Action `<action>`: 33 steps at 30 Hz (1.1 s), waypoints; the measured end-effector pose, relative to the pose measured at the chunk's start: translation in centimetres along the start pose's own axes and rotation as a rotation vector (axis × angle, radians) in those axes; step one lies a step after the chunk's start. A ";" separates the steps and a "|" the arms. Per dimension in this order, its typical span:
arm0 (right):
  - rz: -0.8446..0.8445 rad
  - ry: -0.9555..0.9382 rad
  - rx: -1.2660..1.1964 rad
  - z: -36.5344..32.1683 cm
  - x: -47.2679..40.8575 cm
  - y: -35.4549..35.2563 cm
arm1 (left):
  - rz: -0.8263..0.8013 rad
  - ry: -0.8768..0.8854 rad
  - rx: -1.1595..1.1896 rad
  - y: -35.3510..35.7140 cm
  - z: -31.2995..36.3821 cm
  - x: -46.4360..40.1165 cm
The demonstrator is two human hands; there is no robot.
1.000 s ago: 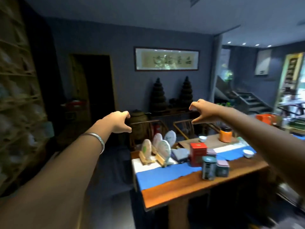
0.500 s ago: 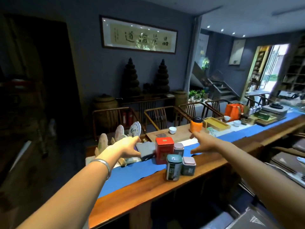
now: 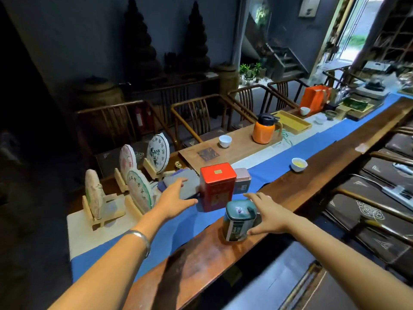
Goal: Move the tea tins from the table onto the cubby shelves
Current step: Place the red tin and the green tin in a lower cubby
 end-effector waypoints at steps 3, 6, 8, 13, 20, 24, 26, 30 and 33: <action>-0.010 -0.015 -0.017 1.6 -2.8 2.4 | 0.014 -0.034 0.077 2.5 -2.2 -3.1; -0.031 -0.015 -0.024 3.5 -5.1 4.2 | -0.037 -0.063 0.056 5.2 -4.0 -5.8; -0.033 -0.028 -0.035 4.7 -6.3 5.3 | -0.058 -0.057 0.051 6.2 -4.6 -7.9; 0.024 -0.033 -0.264 6.4 -8.0 6.6 | -0.023 -0.088 0.168 8.5 -5.7 -12.5; 0.030 -0.023 -0.591 7.2 -7.7 6.9 | 0.027 -0.097 0.437 12.1 -6.7 -15.8; -0.007 0.005 -0.673 8.1 -8.1 7.6 | 0.054 -0.076 0.477 12.1 -6.9 -16.5; -0.010 -0.003 -0.698 8.1 -8.2 7.9 | 0.048 -0.077 0.470 11.9 -6.9 -16.6; -0.006 -0.012 -0.715 8.2 -8.5 8.4 | 0.054 -0.086 0.469 11.7 -6.8 -15.8; -0.011 -0.025 -0.717 8.2 -8.8 8.6 | 0.082 -0.110 0.472 11.6 -6.7 -14.5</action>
Point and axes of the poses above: each hand's wrist, its own x-axis away from the middle knuckle, its own y-axis out of the palm, z = x × y, the point moved 10 cm from there along -x, towards the middle knuckle, and after that the axes turned 4 degrees about x, right-handed, at the moved point
